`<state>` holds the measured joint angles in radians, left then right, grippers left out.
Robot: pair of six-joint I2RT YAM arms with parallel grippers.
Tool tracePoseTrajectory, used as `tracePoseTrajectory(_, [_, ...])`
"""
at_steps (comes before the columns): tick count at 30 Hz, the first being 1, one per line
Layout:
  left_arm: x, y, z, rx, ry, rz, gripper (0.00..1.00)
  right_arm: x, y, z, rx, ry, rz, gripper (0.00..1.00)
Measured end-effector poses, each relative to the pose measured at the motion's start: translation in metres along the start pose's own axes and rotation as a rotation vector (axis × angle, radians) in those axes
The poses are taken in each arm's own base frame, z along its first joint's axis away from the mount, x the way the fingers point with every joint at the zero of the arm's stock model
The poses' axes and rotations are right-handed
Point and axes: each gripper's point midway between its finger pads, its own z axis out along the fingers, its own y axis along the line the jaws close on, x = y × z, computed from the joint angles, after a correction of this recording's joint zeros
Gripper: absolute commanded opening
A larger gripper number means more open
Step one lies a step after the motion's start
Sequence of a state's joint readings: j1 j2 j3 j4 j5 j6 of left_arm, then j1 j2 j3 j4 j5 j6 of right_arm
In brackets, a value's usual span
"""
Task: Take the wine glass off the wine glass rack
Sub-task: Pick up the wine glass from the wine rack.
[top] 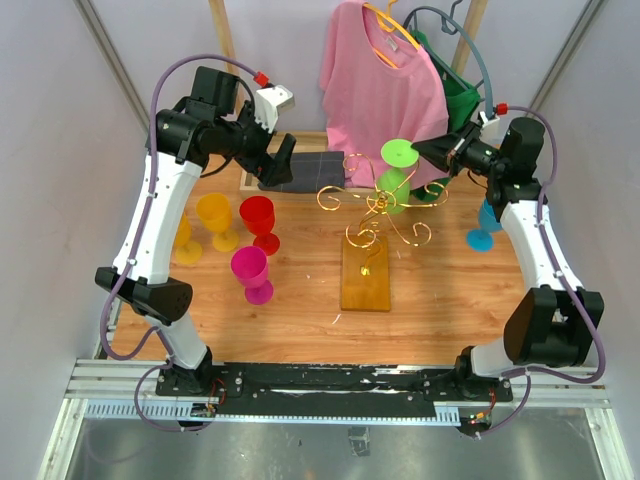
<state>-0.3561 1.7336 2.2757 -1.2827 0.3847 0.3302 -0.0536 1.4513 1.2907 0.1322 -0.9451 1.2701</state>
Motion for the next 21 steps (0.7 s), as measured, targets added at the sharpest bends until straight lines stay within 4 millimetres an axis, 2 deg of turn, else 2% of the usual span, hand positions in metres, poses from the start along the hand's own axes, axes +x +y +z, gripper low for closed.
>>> tracePoseTrajectory(14, [-0.001, -0.005, 0.001, 0.015, -0.002, 0.006, 0.97, 0.002, -0.001, -0.029, 0.002, -0.042, 0.005, 0.01])
tracePoseTrajectory(21, [-0.002, -0.006, 0.002, 0.017, -0.002, 0.008, 0.97, 0.011, 0.003, -0.035, -0.008, -0.032, -0.003, 0.01])
